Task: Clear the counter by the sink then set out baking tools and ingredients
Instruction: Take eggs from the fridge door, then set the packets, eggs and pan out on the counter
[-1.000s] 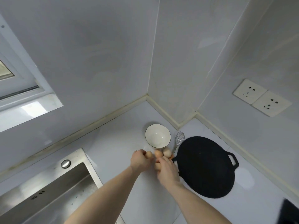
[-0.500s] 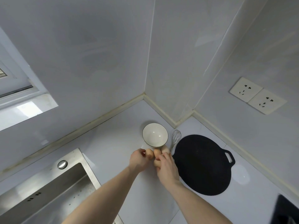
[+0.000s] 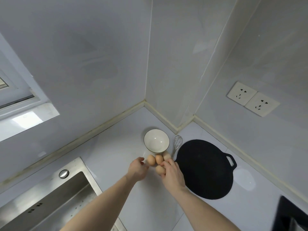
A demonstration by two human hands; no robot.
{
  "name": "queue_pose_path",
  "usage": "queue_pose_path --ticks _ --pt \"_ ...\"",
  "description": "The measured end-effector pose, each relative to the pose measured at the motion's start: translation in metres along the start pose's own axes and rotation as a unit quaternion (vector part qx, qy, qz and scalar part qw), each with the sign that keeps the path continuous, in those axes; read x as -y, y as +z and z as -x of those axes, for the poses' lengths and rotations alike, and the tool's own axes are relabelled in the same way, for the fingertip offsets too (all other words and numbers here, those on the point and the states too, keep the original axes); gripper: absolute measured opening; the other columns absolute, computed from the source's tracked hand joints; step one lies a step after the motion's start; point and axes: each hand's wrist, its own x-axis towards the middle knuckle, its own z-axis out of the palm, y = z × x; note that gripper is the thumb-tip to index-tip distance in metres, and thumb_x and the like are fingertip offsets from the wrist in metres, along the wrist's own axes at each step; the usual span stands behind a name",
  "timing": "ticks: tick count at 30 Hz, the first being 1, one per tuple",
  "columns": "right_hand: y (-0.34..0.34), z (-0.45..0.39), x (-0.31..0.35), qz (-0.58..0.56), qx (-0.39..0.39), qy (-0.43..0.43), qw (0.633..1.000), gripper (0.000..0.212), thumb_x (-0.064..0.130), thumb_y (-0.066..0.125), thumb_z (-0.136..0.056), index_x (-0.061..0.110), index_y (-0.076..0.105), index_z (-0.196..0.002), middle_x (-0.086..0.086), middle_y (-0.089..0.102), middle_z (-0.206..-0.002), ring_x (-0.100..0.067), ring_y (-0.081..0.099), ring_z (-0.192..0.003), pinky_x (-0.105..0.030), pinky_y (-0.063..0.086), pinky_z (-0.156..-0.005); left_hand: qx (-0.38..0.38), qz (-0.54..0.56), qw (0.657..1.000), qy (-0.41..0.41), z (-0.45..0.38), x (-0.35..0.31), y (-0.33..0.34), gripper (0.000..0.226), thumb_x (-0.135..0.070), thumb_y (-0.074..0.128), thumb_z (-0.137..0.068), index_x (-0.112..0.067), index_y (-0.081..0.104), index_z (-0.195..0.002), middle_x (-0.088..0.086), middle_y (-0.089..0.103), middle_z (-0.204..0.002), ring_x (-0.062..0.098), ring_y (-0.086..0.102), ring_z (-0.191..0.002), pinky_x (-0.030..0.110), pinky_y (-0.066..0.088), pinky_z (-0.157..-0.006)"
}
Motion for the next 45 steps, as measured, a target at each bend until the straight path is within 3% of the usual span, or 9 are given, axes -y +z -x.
queue_pose_path --ticks 9,12,17,22,26,29,33,40,45 --pt "-0.008 0.014 0.001 0.012 0.001 0.001 1.000 0.020 0.027 0.062 -0.096 0.026 0.060 -0.115 0.012 0.051 -0.128 -0.016 0.049 -0.106 -0.028 0.047 -0.076 0.037 -0.059 0.997 0.041 0.026 0.017 -0.004 0.057 -0.027 0.059 -0.097 -0.017 0.042 -0.150 0.004 0.053 -0.143 0.023 0.052 -0.131 0.028 0.044 -0.106" --pt "-0.012 0.024 -0.001 0.011 0.000 0.003 1.000 0.021 0.028 0.063 -0.096 0.027 0.059 -0.117 0.011 0.051 -0.125 -0.015 0.049 -0.109 -0.028 0.048 -0.081 0.041 -0.095 0.992 0.076 0.039 0.020 -0.008 0.058 -0.026 0.058 -0.096 -0.017 0.041 -0.150 0.005 0.047 -0.149 0.022 0.048 -0.135 0.028 0.039 -0.110" --pt "-0.023 0.055 0.000 -0.022 -0.003 0.006 1.000 0.031 0.023 0.067 -0.093 0.028 0.058 -0.122 0.010 0.049 -0.124 -0.014 0.050 -0.113 -0.023 0.046 -0.091 0.056 -0.120 0.979 0.153 0.081 0.032 -0.011 0.051 -0.026 0.058 -0.096 -0.023 0.047 -0.145 -0.001 0.043 -0.147 0.016 0.061 -0.111 0.026 0.046 -0.100" --pt "-0.044 0.100 0.000 -0.132 -0.015 0.039 0.990 0.036 0.023 0.072 -0.090 0.032 0.060 -0.123 0.015 0.051 -0.122 -0.009 0.050 -0.116 -0.027 0.048 -0.097 0.053 -0.166 0.964 0.200 0.123 0.036 -0.023 0.049 -0.026 0.058 -0.096 -0.024 0.048 -0.144 -0.004 0.039 -0.151 0.019 0.052 -0.130 0.028 0.041 -0.109" --pt "-0.073 0.141 -0.004 -0.177 -0.002 0.055 0.983 0.041 0.026 0.069 -0.091 0.034 0.058 -0.129 0.020 0.047 -0.127 -0.004 0.047 -0.121 -0.027 0.047 -0.101 0.032 -0.182 0.952 0.243 0.157 0.026 -0.031 0.046 -0.029 0.059 -0.096 -0.027 0.051 -0.141 -0.005 0.039 -0.152 0.018 0.050 -0.132 0.027 0.039 -0.109" --pt "-0.099 0.181 -0.012 -0.205 -0.018 0.067 0.976 0.042 0.027 0.068 -0.092 0.034 0.056 -0.132 0.022 0.047 -0.129 0.000 0.047 -0.122 -0.021 0.043 -0.101 0.030 -0.199 0.938 0.284 0.186 0.017 -0.031 0.045 -0.031 0.059 -0.096 -0.030 0.051 -0.140 -0.009 0.038 -0.153 0.017 0.047 -0.134 0.027 0.038 -0.110" --pt "-0.129 0.237 -0.029 -0.218 -0.035 0.080 0.972 0.043 0.031 0.066 -0.093 0.038 0.054 -0.134 0.024 0.047 -0.133 0.003 0.046 -0.123 -0.023 0.041 -0.108 0.035 -0.221 0.920 0.322 0.223 0.001 -0.026 0.045 -0.034 0.059 -0.097 -0.032 0.050 -0.141 -0.014 0.036 -0.153 0.014 0.044 -0.137 0.029 0.038 -0.112" --pt "-0.167 0.382 -0.074 -0.237 -0.133 0.134 0.953 0.043 0.037 0.068 -0.092 0.043 0.054 -0.132 0.031 0.047 -0.131 0.007 0.046 -0.123 -0.021 0.041 -0.108 0.082 -0.249 0.851 0.454 0.317 -0.055 0.044 0.042 -0.029 0.063 -0.097 -0.030 0.054 -0.138 -0.013 0.038 -0.152 0.013 0.043 -0.136 0.025 0.034 -0.111" --pt "-0.180 0.514 -0.101 -0.260 -0.225 0.207 0.916 0.044 0.039 0.071 -0.089 0.046 0.056 -0.130 0.033 0.050 -0.130 0.007 0.049 -0.123 -0.023 0.046 -0.103 0.143 -0.249 0.795 0.534 0.412 -0.081 0.118 0.041 -0.031 0.063 -0.097 -0.035 0.054 -0.136 -0.022 0.036 -0.151 0.012 0.055 -0.115 0.017 0.037 -0.095"
